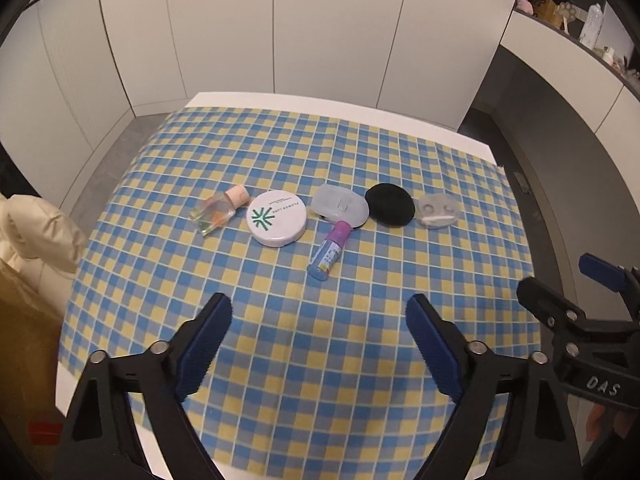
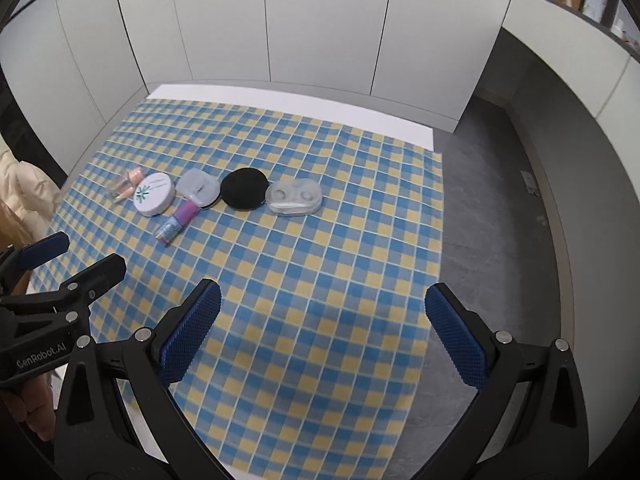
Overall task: Organize objects
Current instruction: 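Close the left gripper on the purple-capped spray bottle while the right gripper grasps the clear lens case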
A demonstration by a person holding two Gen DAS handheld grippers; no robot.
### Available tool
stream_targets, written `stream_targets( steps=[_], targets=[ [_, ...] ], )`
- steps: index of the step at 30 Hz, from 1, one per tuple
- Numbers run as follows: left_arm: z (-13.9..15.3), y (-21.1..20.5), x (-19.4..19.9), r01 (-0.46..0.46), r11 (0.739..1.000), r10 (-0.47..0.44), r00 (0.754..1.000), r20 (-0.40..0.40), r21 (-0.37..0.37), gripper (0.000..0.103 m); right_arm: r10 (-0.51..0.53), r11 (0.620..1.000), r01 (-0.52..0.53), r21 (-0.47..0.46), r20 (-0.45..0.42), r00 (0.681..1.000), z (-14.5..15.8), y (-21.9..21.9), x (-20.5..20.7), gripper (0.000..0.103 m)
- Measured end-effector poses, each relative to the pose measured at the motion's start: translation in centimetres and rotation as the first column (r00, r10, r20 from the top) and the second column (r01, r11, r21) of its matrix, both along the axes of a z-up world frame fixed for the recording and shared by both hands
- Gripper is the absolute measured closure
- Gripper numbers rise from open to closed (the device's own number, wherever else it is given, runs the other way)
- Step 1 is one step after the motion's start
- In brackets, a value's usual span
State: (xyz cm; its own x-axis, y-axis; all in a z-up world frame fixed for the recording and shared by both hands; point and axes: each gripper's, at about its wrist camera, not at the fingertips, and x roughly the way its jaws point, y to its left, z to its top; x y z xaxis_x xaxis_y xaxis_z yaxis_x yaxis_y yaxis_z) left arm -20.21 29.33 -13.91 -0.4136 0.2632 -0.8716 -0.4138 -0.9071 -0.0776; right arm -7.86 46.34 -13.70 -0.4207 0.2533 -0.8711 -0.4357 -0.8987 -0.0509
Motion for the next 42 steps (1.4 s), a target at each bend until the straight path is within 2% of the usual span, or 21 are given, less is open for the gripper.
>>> stream_targets(
  steps=[1,6,10,15,17,18,23,26,28,30,33,36,38,42],
  targets=[
    [-0.4,0.3,-0.2,0.006,1.000,-0.006,1.000,0.006,-0.001,0.022,-0.004,1.000,0.004,-0.004,0.003,1.000,-0.5,0.2,-0.4,0.000],
    [-3.1,1.4,-1.4,0.019,0.999,-0.019,1.000,0.015,-0.037,0.024,0.008,1.000,-0.007,-0.014,0.040,0.999,-3.8,0.8,-2.2,0.000],
    [-5.6,1.5,-2.8,-0.002,1.000,0.003,0.998,0.059,-0.024,0.038,0.017,1.000,-0.015,-0.027,0.057,0.998,-5.9,0.8,-3.6,0.000],
    [-7.4,2.3,-4.1,-0.002,0.998,0.004,0.999,0.048,-0.055,0.045,0.014,0.999,-0.012,-0.031,0.072,0.997,-7.7,1.2,-5.1,0.000],
    [-7.6,2.7,-4.7,0.005,0.999,-0.003,0.999,0.038,-0.036,0.051,0.005,0.999,-0.002,-0.041,0.065,0.998,-8.2,1.6,-5.5,0.000],
    [-7.6,2.9,-4.9,0.011,0.999,-0.010,0.999,0.033,-0.038,0.051,0.004,0.999,-0.001,-0.043,0.067,0.998,-8.4,1.8,-5.8,0.000],
    [-7.7,3.7,-5.6,0.020,0.999,-0.019,1.000,0.019,-0.031,0.070,-0.004,0.999,0.006,-0.039,0.068,0.998,-9.9,2.4,-7.4,0.000],
    [-7.6,3.7,-5.7,0.015,1.000,-0.015,1.000,0.019,-0.023,0.080,-0.023,0.996,0.026,-0.082,0.040,0.999,-10.4,3.0,-8.1,0.000],
    [-7.6,3.7,-6.0,0.017,1.000,-0.017,1.000,0.025,-0.013,0.085,-0.012,0.998,0.014,-0.066,0.028,1.000,-10.4,3.0,-8.6,0.000],
    [-7.6,3.7,-6.1,0.020,1.000,-0.020,0.999,0.031,-0.002,0.085,0.003,0.998,-0.002,-0.060,0.013,1.000,-10.5,3.0,-9.1,0.000],
    [-7.6,3.9,-6.0,0.035,0.999,-0.035,0.999,0.022,-0.013,0.085,0.026,0.998,-0.027,-0.048,-0.011,1.000,-10.5,3.0,-9.6,0.006],
    [-7.7,3.9,-6.0,0.040,0.999,-0.040,0.999,0.026,-0.008,0.085,0.052,0.998,-0.053,-0.035,-0.036,0.998,-10.2,2.7,-9.9,0.019],
    [-7.6,3.7,-6.0,0.037,0.999,-0.037,0.999,0.040,0.002,0.085,0.082,0.996,-0.084,-0.029,-0.043,0.996,-9.9,2.3,-10.0,0.040],
    [-7.4,3.5,-5.9,0.020,1.000,-0.021,0.998,0.059,0.017,0.085,0.092,0.995,-0.093,-0.038,-0.025,0.995,-9.8,1.7,-9.7,0.042]
  ],
)
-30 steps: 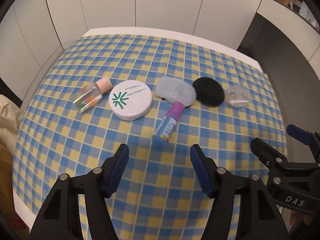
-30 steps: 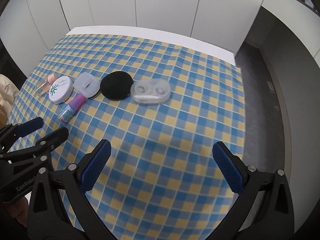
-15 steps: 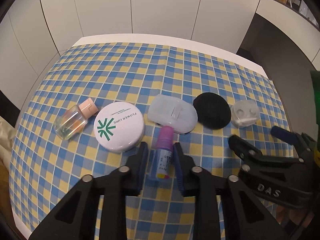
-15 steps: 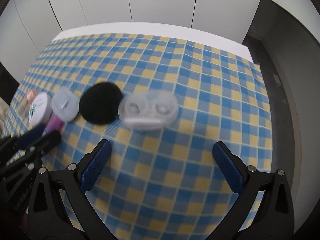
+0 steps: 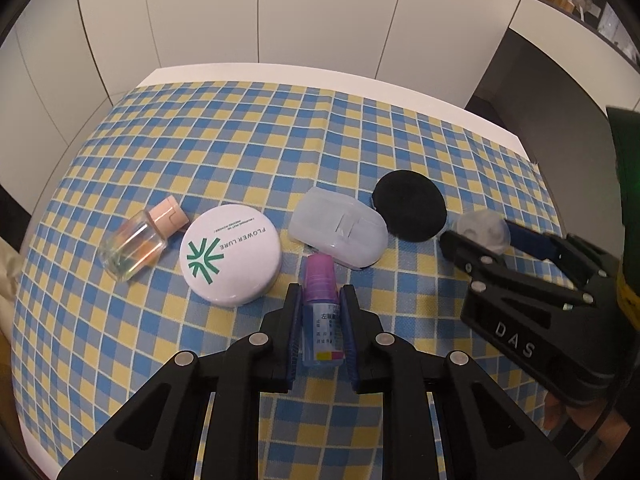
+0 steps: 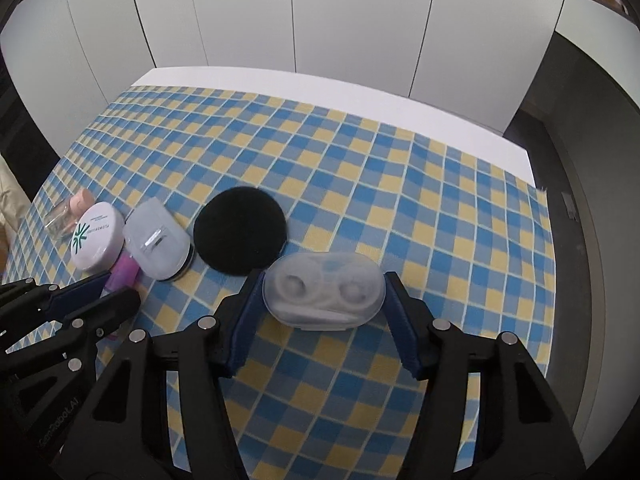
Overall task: Organize objects
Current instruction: 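Close the left gripper on the purple-capped spray bottle while the right gripper grasps the clear lens case, then lift and carry the spray bottle and lens case toward the cardboard box with both tools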
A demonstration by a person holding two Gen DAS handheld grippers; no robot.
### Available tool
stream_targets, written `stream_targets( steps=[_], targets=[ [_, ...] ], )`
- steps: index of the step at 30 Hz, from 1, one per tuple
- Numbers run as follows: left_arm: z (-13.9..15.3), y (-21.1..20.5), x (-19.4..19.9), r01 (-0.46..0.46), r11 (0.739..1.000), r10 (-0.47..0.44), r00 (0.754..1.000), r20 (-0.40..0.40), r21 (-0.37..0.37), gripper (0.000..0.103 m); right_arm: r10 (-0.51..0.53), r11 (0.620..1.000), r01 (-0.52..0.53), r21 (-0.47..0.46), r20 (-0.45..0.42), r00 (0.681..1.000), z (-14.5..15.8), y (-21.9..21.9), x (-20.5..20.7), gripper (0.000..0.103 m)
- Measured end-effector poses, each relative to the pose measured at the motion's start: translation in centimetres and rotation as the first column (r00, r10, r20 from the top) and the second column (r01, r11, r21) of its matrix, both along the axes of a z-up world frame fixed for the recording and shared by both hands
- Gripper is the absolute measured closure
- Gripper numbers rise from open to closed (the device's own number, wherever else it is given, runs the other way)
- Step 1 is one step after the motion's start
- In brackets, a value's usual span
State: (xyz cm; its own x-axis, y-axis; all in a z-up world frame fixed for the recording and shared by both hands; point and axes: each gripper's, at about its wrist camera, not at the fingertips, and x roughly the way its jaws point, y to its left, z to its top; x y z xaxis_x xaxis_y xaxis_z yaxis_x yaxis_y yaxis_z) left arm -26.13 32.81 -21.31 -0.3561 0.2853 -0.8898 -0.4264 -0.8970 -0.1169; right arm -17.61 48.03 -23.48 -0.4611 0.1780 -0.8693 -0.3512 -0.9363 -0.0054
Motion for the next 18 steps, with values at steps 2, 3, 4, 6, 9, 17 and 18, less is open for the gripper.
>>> stream_targets(
  steps=[2,3,4,6,9,17,18],
  targets=[
    [0.3,0.0,0.4,0.005,1.000,-0.004,1.000,-0.001,0.003,0.085,-0.003,1.000,0.003,-0.013,-0.001,1.000,0.5,0.0,0.1,0.042],
    [0.6,0.1,0.7,0.014,1.000,-0.014,1.000,-0.006,-0.001,0.085,-0.005,1.000,0.005,-0.013,-0.005,1.000,0.8,0.4,0.1,0.042],
    [0.9,0.1,0.9,0.020,1.000,-0.020,1.000,-0.010,-0.002,0.085,-0.007,1.000,0.007,-0.013,-0.007,1.000,1.1,0.2,0.4,0.042],
    [1.7,0.1,1.3,0.018,1.000,-0.018,1.000,-0.013,0.004,0.085,-0.011,1.000,0.011,-0.022,-0.005,1.000,1.7,-0.2,1.0,0.042],
    [3.2,-0.1,1.9,0.004,1.000,-0.004,1.000,-0.017,0.021,0.085,-0.017,1.000,0.017,-0.020,-0.015,1.000,2.9,-0.7,2.0,0.042],
    [8.5,-0.6,4.2,0.006,0.999,-0.004,0.998,-0.062,0.040,0.085,-0.036,0.999,0.035,-0.024,-0.050,0.998,7.8,-1.9,4.5,0.042],
    [9.2,-0.8,4.5,0.005,0.999,-0.002,0.998,-0.064,0.042,0.085,-0.039,0.999,0.038,-0.025,-0.055,0.998,8.5,-2.1,4.8,0.042]
  ],
)
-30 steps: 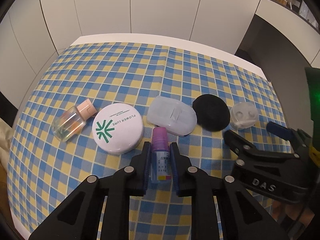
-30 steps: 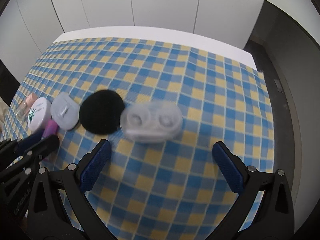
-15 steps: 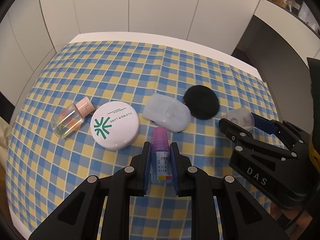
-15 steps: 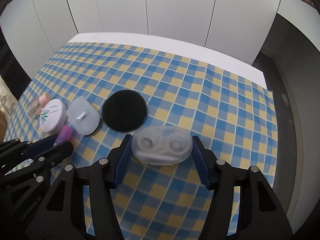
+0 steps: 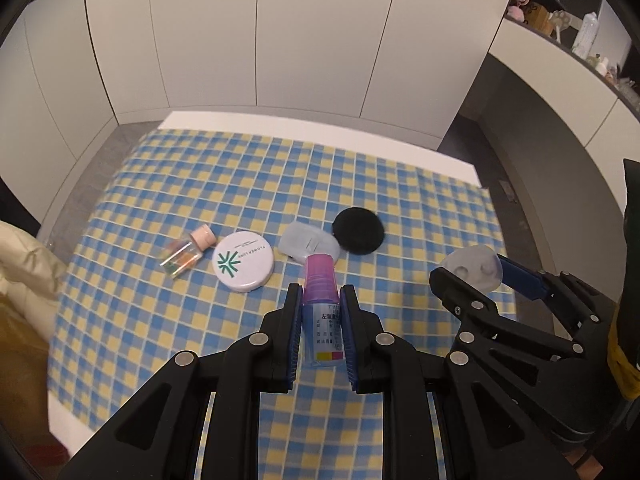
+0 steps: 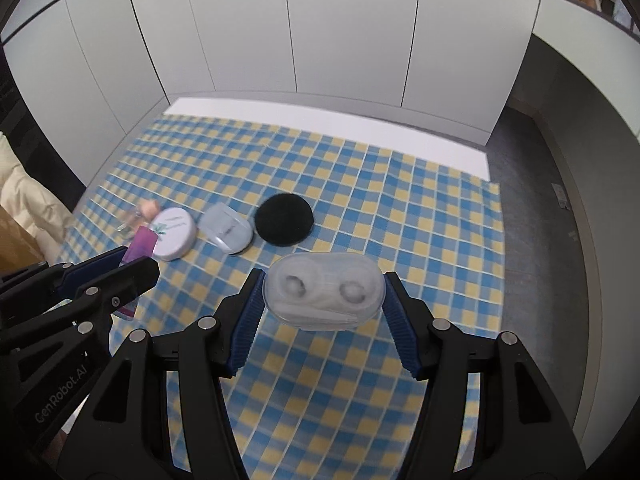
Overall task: Organize objects
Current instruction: 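Lift and carry the spray bottle and lens case toward the cardboard box with both tools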
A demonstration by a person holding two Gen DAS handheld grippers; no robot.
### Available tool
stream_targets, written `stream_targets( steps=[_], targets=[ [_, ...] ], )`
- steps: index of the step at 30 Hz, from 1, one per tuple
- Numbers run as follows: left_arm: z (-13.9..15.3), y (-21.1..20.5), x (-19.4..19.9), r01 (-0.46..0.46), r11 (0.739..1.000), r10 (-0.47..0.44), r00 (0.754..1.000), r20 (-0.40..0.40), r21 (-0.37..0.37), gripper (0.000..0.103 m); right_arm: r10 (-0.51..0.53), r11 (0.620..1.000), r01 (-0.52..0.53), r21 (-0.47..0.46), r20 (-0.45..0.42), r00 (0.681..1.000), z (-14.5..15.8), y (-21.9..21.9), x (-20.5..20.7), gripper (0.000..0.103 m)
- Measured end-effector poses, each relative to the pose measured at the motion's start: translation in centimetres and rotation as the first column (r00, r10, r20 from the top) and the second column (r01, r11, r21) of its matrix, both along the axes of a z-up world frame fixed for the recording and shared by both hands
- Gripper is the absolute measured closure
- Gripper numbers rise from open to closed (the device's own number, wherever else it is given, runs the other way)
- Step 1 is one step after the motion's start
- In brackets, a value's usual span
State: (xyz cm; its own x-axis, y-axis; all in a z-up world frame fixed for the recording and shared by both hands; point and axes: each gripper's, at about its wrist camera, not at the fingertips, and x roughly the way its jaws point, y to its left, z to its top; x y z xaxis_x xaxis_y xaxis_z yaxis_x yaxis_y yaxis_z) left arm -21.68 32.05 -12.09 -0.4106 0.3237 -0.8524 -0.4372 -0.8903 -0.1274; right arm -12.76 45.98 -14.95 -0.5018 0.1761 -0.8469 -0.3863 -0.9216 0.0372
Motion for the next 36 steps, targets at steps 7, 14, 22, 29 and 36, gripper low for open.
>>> stream_targets(
  steps=[7,14,22,29,36],
  targets=[
    [5.5,-1.5,2.4,0.002,1.000,-0.001,0.999,-0.035,0.020,0.085,0.003,1.000,-0.003,-0.008,-0.019,1.000,5.1,-2.2,2.6,0.042],
    [10.0,-3.3,5.7,0.004,0.998,-0.001,0.998,-0.056,0.055,0.085,-0.017,1.000,0.016,-0.018,-0.044,0.999,9.1,-4.1,5.9,0.042],
    [12.6,-6.1,9.0,-0.005,0.998,0.011,0.995,-0.096,0.066,0.085,-0.015,1.000,0.015,-0.009,-0.045,0.999,11.8,-6.2,10.0,0.042],
    [14.8,-8.2,12.2,0.008,1.000,-0.004,0.988,-0.154,0.029,0.085,0.054,0.998,-0.054,-0.018,-0.052,0.997,13.2,-8.4,12.9,0.042],
    [13.5,-10.0,14.3,-0.010,0.999,0.015,0.990,-0.140,0.037,0.085,0.093,0.996,-0.094,-0.005,-0.075,0.993,14.4,-9.8,14.9,0.042]
  ],
)
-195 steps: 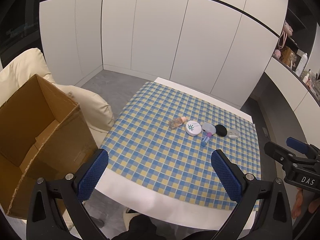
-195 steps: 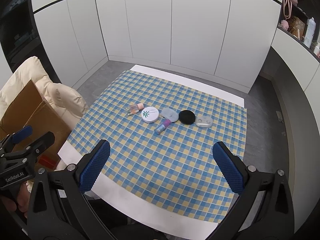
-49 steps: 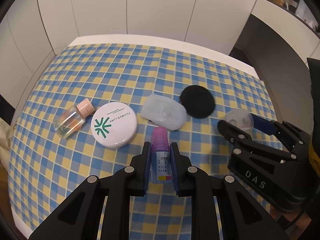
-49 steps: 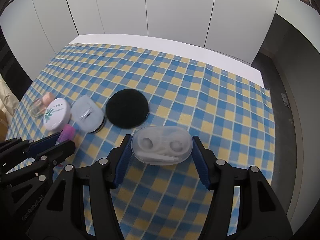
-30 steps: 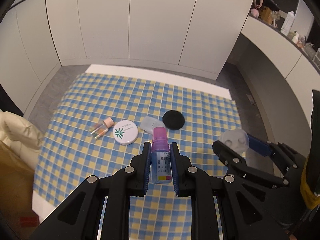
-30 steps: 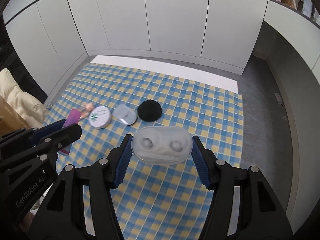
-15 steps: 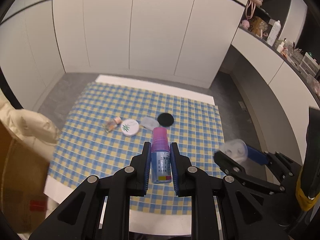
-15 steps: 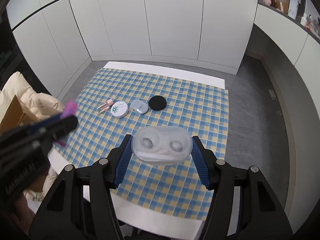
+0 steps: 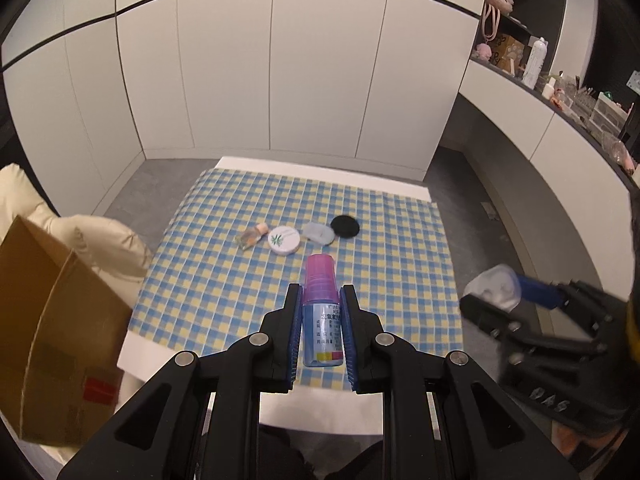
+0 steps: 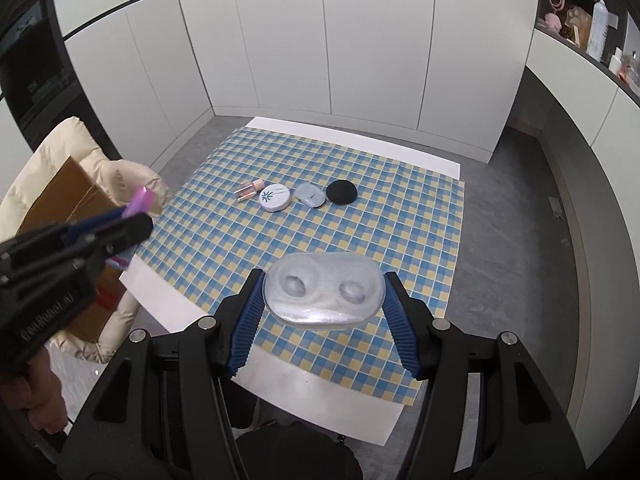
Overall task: Organize objects
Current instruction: 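Lift and carry the spray bottle and lens case toward the cardboard box with both tools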
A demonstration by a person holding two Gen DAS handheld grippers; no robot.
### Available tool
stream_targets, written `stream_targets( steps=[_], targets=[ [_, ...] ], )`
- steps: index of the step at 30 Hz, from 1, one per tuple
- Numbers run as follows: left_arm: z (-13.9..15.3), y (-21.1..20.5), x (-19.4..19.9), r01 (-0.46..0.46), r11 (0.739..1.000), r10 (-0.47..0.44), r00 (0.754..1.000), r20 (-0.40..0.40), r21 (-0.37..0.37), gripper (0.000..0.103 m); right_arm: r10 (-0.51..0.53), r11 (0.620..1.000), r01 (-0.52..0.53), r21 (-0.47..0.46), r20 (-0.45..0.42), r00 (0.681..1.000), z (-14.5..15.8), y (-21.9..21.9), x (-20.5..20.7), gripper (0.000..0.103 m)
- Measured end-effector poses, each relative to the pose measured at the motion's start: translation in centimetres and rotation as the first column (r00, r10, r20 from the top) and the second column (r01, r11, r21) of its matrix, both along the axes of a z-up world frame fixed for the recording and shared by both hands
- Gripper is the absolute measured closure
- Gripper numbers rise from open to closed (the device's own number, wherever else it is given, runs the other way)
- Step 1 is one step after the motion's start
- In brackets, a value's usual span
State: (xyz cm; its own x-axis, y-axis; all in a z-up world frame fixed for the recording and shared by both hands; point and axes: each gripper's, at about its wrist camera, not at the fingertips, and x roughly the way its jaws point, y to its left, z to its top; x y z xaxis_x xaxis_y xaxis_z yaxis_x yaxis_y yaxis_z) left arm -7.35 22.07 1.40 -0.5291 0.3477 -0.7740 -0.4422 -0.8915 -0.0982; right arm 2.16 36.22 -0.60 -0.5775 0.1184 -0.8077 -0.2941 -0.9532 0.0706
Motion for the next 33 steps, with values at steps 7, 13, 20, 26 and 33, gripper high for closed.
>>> stream_targets(
  steps=[7,13,20,26,33],
  targets=[
    [-0.5,-1.1,-0.9,-0.029,0.999,0.029,1.000,0.013,0.026,0.085,0.010,0.999,-0.010,-0.041,-0.002,1.000,-1.6,0.2,0.6,0.042],
    [-1.9,-1.2,-1.4,-0.027,0.999,0.026,0.999,0.044,0.018,0.085,-0.008,1.000,0.008,0.007,0.035,0.999,-2.0,0.5,-0.2,0.042],
    [-2.6,-0.9,-1.5,-0.011,1.000,0.009,0.998,0.060,0.023,0.085,-0.016,1.000,0.015,0.015,0.016,1.000,-1.5,0.8,-0.8,0.042],
    [-3.6,-0.9,-2.1,-0.012,1.000,0.010,0.997,0.079,0.026,0.085,-0.011,1.000,0.010,0.014,0.040,0.999,-2.1,0.7,-1.3,0.042],
    [-3.5,-1.3,-2.4,-0.005,0.999,0.002,0.997,0.080,0.036,0.085,-0.016,1.000,0.015,0.012,0.063,0.998,-2.7,0.2,-2.2,0.042]
  ],
)
